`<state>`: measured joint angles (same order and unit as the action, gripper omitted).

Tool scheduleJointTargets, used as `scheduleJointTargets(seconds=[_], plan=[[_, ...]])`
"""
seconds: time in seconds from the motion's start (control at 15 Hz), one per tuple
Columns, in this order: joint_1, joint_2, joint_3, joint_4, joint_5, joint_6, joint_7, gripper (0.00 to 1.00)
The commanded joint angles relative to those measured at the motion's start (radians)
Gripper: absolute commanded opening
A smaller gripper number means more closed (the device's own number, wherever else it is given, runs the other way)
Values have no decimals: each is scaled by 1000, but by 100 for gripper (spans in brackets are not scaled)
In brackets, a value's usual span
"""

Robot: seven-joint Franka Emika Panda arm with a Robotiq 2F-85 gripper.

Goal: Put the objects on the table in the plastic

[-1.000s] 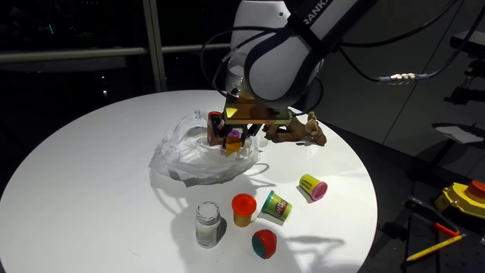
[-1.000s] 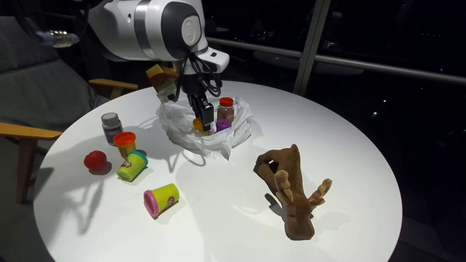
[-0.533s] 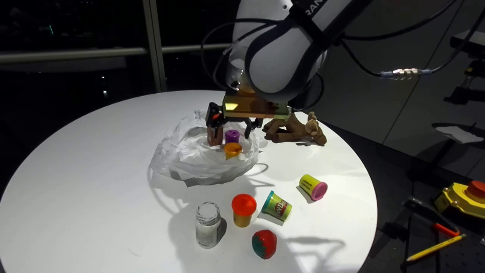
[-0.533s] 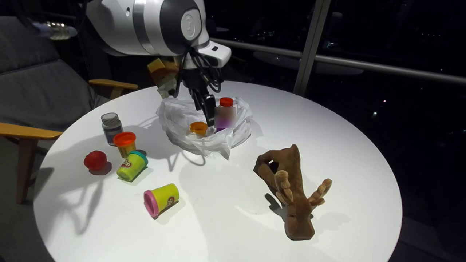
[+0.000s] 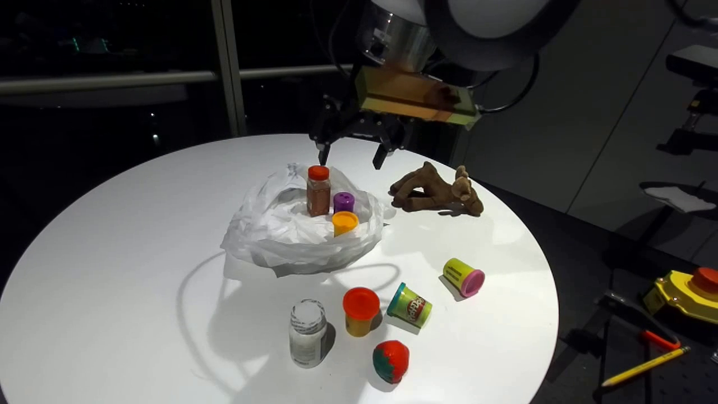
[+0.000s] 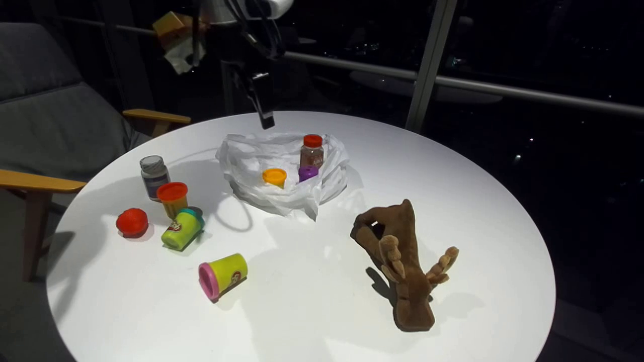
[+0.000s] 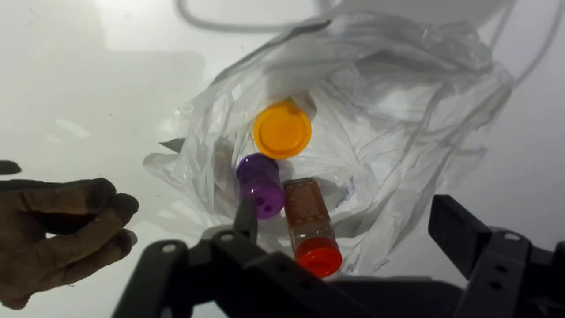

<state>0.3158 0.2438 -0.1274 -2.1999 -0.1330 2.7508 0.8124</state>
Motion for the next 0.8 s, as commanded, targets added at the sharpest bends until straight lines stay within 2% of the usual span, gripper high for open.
scheduleJointTargets(seconds=[0.0, 0.2, 0.33, 0.53, 0.73], plan=[[-11, -145, 100, -189, -8, -45, -47, 100], [-12, -194, 154, -293, -54, -68, 8, 100], [-21, -220, 188, -351, -58, -73, -4, 100], [-32, -246, 208, -410, -155, -42, -9, 100], [-53, -236, 233, -451, -142, -18, -133, 100]])
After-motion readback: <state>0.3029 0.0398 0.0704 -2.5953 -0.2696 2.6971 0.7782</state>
